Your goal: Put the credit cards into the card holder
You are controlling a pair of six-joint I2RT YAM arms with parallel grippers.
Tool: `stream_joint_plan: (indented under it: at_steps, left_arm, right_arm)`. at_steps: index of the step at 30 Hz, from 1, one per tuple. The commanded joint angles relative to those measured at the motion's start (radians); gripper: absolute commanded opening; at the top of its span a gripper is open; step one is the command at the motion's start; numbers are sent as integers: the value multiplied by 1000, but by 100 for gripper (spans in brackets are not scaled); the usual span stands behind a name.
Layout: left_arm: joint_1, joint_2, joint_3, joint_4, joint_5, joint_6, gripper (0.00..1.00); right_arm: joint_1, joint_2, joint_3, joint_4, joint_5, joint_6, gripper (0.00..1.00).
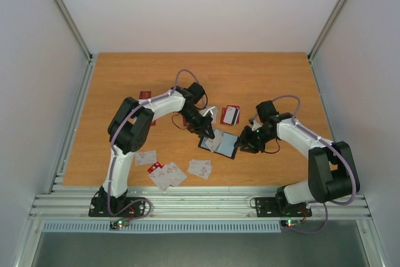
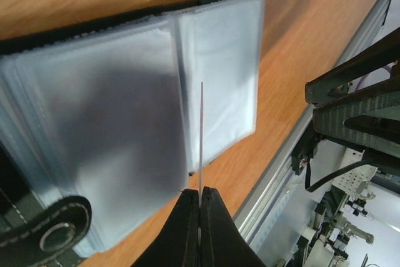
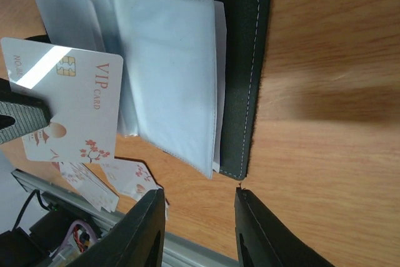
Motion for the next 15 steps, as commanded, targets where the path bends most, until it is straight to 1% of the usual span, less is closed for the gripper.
stream_joint_plan:
  at_steps: [1,15]
  left_arm:
    - [-9,43,68,-78,-35,62,0]
    - [-18,89,92,-96,-23,95,0]
  right_arm:
    - [-19,29,-8,40,-36,-3,32]
    - [-34,119,2,86,-66,-21,28]
